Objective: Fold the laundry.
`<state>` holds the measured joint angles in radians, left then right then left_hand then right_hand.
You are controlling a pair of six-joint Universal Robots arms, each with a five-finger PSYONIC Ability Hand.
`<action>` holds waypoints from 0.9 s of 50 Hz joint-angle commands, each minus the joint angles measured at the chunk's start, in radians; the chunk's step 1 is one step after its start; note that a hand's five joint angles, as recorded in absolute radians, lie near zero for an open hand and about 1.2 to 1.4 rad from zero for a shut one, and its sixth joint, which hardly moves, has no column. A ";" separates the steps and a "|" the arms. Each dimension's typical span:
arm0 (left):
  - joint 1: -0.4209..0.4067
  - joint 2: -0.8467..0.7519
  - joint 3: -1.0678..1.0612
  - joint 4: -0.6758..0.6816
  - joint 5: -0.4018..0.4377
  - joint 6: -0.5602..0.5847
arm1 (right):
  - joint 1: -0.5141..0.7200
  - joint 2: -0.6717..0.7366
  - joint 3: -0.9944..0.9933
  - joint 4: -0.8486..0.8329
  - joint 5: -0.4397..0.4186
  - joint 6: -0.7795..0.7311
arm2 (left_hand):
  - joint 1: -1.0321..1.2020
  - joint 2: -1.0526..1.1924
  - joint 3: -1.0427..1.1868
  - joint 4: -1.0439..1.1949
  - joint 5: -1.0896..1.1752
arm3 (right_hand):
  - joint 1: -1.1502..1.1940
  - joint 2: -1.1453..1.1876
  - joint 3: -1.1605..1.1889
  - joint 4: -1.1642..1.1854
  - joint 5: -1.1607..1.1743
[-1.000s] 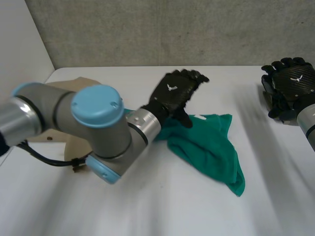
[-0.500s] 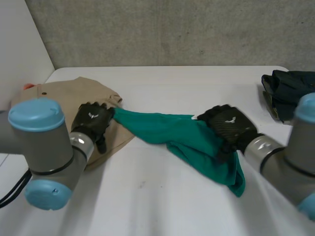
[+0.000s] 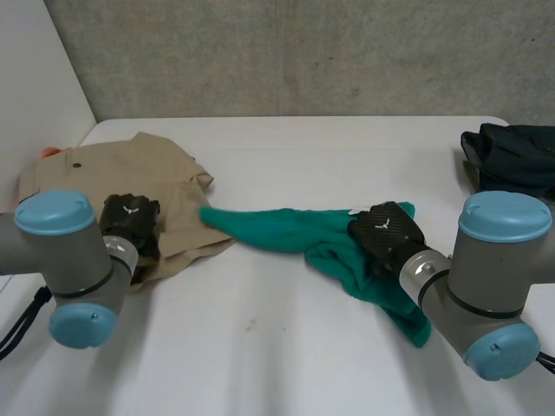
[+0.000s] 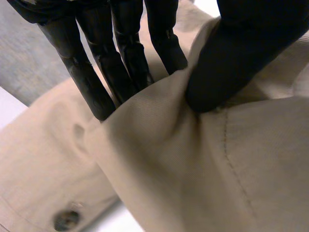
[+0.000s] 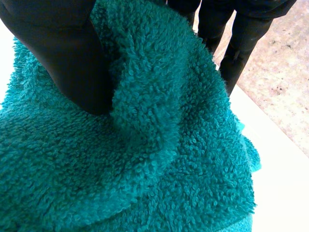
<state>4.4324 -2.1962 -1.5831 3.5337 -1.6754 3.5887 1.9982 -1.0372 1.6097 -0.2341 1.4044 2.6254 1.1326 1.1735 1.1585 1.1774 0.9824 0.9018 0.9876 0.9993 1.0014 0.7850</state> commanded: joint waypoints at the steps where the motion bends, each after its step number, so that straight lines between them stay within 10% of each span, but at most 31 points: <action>1: 0.028 0.004 0.058 0.103 -0.004 0.025 | -0.001 -0.009 0.012 -0.008 -0.002 0.002 | 0.264 0.223 0.238 0.219 0.239 | 0.275 0.190 0.178 0.176 0.218; 24: 0.311 -0.240 0.503 0.302 -0.014 0.257 | -0.056 -0.067 0.036 -0.001 0.016 0.002 | 0.264 0.223 0.238 0.219 0.239 | 0.243 0.157 0.146 0.143 0.185; 31: 0.274 -0.235 0.447 0.338 -0.003 0.260 | -0.056 -0.072 0.047 -0.001 0.015 0.002 | 0.264 0.223 0.238 0.219 0.239 | 0.231 0.146 0.134 0.132 0.174; 35: 0.187 -0.191 0.373 0.335 0.002 0.265 | -0.055 -0.072 0.047 -0.001 0.016 0.002 | -0.575 -0.616 -0.601 -0.620 -0.600 | 0.176 0.090 0.078 0.076 0.118; 45: 0.095 0.081 0.140 0.297 0.002 0.237 | -0.061 -0.127 0.045 0.009 0.004 0.004 | -0.890 -0.930 -0.916 -0.934 -0.914 | 0.193 0.107 0.096 0.094 0.135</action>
<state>4.5794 -2.2907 -1.3053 3.8557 -1.6754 3.8455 1.9416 -1.1198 1.6537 -0.2337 1.4159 2.6277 0.3149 0.3122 0.3133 0.3031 0.1164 0.9147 0.9508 0.9497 0.9501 0.7848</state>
